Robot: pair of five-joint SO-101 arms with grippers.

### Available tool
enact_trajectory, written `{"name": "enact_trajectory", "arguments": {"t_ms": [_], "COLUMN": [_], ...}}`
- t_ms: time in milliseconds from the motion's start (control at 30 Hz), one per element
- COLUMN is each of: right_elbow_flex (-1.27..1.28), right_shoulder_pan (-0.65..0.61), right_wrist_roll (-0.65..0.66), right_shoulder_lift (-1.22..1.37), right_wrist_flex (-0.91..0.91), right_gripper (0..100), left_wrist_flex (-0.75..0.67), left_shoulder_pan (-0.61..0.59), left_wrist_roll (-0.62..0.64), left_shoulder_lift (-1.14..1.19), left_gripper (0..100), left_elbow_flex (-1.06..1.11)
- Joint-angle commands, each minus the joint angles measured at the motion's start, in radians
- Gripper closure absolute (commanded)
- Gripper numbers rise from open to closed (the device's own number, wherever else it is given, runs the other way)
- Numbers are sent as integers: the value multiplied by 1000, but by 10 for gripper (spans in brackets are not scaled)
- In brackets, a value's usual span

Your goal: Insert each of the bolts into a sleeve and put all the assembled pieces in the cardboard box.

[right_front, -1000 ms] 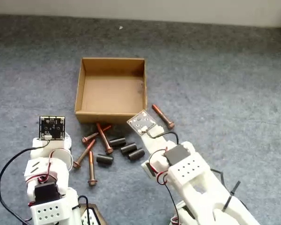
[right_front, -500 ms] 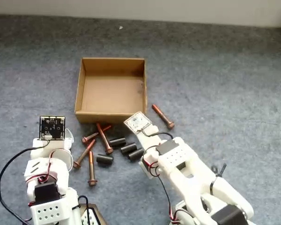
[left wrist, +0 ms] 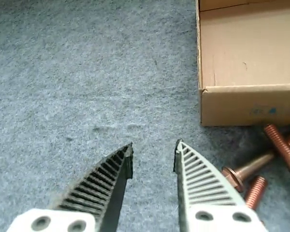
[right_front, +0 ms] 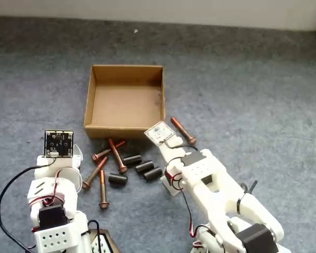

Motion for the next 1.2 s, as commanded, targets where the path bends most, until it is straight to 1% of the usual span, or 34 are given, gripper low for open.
{"name": "enact_trajectory", "arguments": {"t_ms": [0,33,167,267,467,633,733,867,967,1067,1167], "right_elbow_flex": [-7,-7,15,58,116,142,150,151,151,151,151], "right_shoulder_pan": [122,151,278,344,414,449,449,450,450,450,452], "right_wrist_roll": [-83,-101,-199,-256,-316,-330,-330,-330,-330,-330,-327], "right_shoulder_lift": [-159,-205,-387,-504,-665,-730,-739,-723,-722,-722,-722], "right_wrist_flex": [-15,-15,-15,-19,-21,-22,-44,-54,-54,-54,-54], "right_gripper": [994,994,994,994,994,994,994,994,994,994,994], "left_wrist_flex": [3,12,100,178,311,365,361,361,359,362,361], "left_shoulder_pan": [-13,-7,31,64,147,156,156,157,170,236,314], "left_wrist_roll": [-69,-97,-109,-180,-265,-318,-354,-422,-525,-713,-911], "left_shoulder_lift": [-10,-10,-10,-8,-8,-4,74,321,536,722,858], "left_gripper": [832,832,833,833,833,832,829,829,829,829,828], "left_elbow_flex": [-19,-35,-148,-243,-349,-394,-440,-579,-707,-789,-825]}}
